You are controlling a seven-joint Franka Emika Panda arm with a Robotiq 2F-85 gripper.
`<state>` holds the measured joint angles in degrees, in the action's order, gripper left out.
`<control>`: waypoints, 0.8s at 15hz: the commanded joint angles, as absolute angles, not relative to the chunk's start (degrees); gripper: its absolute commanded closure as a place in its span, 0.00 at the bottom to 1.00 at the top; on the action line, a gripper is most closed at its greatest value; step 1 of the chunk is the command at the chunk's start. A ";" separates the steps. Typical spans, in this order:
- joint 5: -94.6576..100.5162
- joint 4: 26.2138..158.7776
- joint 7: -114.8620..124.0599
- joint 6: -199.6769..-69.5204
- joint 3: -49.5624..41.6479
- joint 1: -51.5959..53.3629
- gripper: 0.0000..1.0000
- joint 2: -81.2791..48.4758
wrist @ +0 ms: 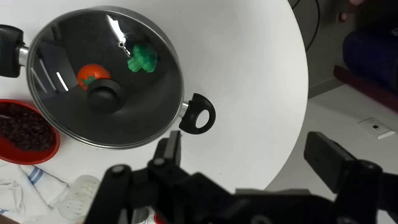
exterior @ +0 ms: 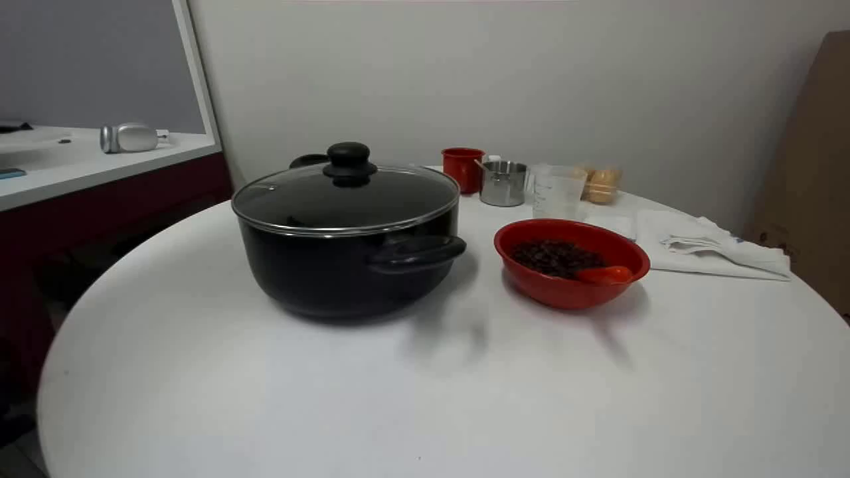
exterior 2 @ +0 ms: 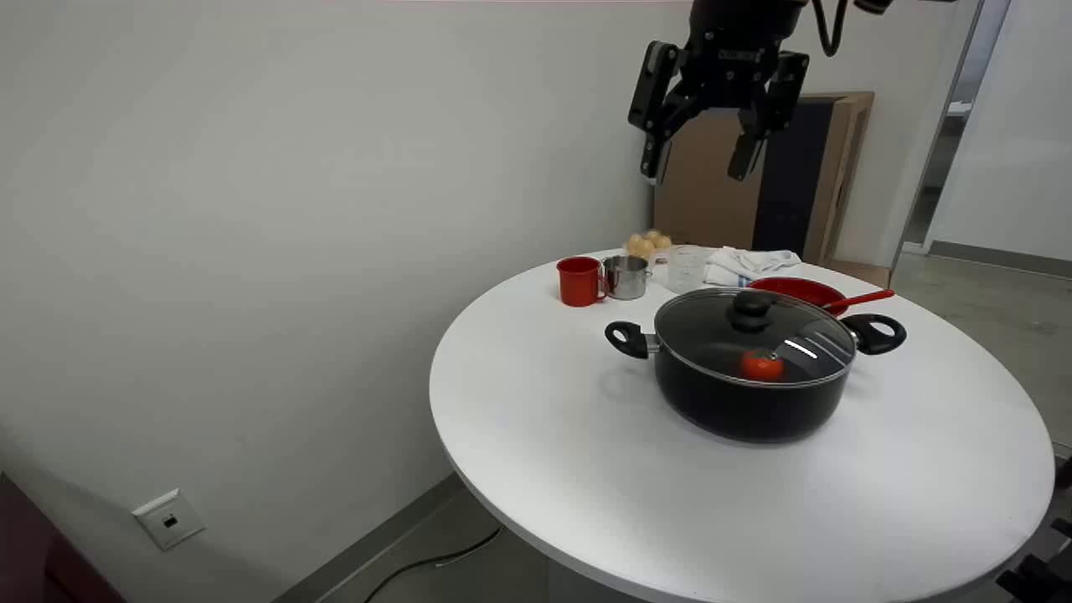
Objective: Remove the glass lid from the pot, take out the broccoli and orange from the pot and place them on the table
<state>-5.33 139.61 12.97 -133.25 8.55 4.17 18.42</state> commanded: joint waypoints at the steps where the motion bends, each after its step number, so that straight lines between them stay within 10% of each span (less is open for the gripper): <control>1: -5.18 139.53 13.06 -133.11 8.23 4.48 0.00 18.41; 12: -2.28 138.20 14.93 -136.11 3.49 -2.16 0.00 15.06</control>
